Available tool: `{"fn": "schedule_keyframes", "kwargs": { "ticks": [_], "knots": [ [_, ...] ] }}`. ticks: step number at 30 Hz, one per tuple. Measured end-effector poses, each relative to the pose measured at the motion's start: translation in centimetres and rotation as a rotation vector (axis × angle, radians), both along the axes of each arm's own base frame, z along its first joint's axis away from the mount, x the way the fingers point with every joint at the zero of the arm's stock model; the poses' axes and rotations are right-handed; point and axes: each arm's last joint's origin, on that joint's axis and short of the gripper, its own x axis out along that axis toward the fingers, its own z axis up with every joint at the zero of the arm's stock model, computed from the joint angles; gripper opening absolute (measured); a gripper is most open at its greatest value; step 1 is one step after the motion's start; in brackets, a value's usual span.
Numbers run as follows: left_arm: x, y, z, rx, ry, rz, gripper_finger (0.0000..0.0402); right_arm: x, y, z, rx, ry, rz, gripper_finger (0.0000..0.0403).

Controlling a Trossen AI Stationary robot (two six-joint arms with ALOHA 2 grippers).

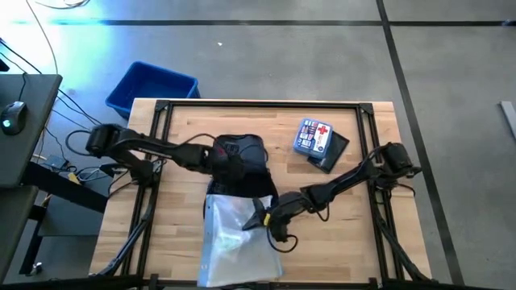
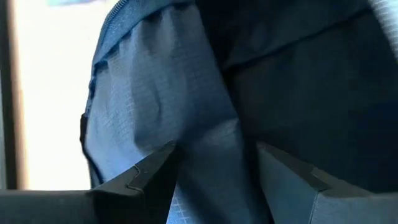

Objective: Unpack backpack
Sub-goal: Put the transparent zip bag into the bag pack

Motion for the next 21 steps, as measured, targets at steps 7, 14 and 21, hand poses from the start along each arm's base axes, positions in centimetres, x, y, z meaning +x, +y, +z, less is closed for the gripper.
{"fn": "schedule_keyframes", "kwargs": {
  "ticks": [7,14,21],
  "knots": [
    [0.3,-0.9,-0.5,0.19,-0.01,0.078,0.019,0.3,0.0,-1.4,-0.015,0.028,-0.006,0.0081],
    [0.3,-3.0,-0.2,0.351,-0.027,0.033,0.019,0.4,-0.1,-1.6,-0.001,0.038,-0.02,0.0081],
    [1.0,-2.4,-2.5,0.379,0.031,0.116,0.019,0.6,-0.5,-1.6,0.021,0.051,-0.04,0.0081]
  ]
}}
